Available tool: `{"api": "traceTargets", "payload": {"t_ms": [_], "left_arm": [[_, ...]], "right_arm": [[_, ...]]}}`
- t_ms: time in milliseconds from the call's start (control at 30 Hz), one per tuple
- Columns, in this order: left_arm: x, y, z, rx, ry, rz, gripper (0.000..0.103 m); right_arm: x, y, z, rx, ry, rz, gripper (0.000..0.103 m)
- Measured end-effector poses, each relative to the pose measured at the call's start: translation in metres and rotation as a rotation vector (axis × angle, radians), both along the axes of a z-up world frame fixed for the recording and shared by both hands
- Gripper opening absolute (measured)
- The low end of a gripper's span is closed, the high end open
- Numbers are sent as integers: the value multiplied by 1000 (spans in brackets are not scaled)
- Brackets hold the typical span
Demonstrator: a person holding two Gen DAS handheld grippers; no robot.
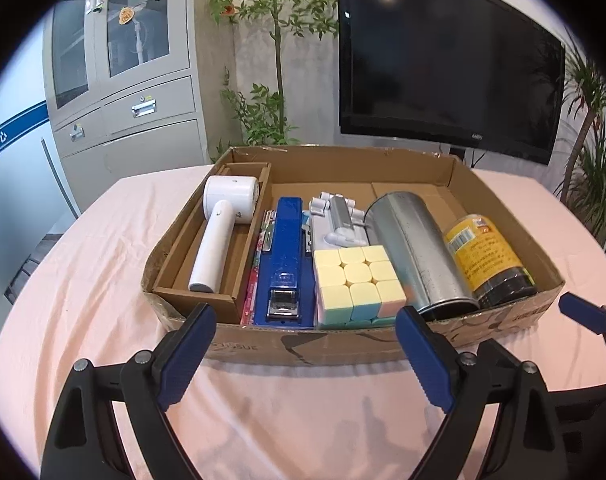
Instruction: Organize rigid objects
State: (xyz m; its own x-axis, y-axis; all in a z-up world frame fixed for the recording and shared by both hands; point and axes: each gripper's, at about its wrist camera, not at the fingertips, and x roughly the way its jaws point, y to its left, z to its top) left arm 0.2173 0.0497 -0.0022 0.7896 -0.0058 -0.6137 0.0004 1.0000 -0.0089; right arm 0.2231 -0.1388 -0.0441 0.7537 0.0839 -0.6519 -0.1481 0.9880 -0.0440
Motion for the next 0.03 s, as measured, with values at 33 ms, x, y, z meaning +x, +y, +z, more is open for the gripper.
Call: {"api": "traceTargets", "payload": {"t_ms": [33], "left_arm": [[1,2,0,-16,6,-6,91]], "right_arm": [[0,0,0,-11,-5,-2,102]]}}
